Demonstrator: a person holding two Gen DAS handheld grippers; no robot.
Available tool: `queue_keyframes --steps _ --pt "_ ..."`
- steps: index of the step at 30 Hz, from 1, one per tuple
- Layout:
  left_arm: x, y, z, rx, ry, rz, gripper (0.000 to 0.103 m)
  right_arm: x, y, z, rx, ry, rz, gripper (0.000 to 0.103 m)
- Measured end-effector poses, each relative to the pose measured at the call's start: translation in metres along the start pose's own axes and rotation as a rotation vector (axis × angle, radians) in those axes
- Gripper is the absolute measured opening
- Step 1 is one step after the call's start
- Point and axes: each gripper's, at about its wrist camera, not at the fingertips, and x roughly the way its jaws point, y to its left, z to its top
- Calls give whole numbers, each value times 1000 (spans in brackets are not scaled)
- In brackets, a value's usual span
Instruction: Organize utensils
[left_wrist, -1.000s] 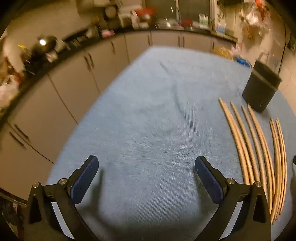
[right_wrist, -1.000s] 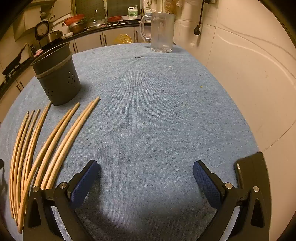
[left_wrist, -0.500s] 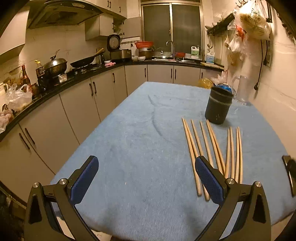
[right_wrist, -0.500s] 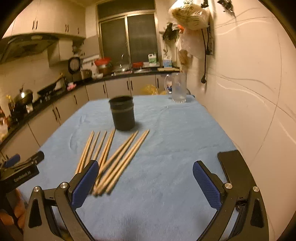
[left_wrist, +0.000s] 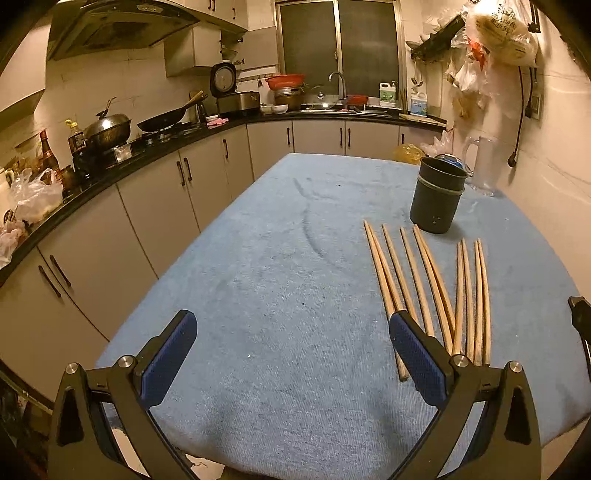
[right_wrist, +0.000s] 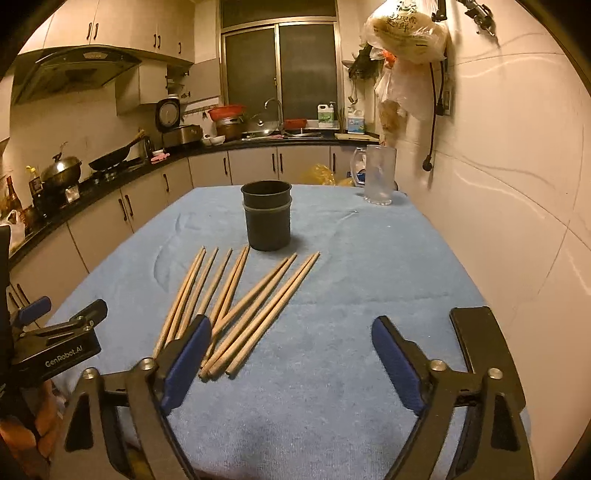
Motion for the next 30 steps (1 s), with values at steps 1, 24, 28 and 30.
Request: queue_keyframes --steps 1,24,28,30 --pt "1 -1 -1 -1 -1 2 103 0 -1 -1 2 1 -4 85" --pt "4 -9 -2 15 0 7 103 10 -9 -5 34 42 -20 79" --pt "5 -11 -2 17 2 7 103 10 -10 -5 35 46 -22 79" --pt "5 -11 -2 19 2 7 103 11 -10 -5 34 46 -22 79"
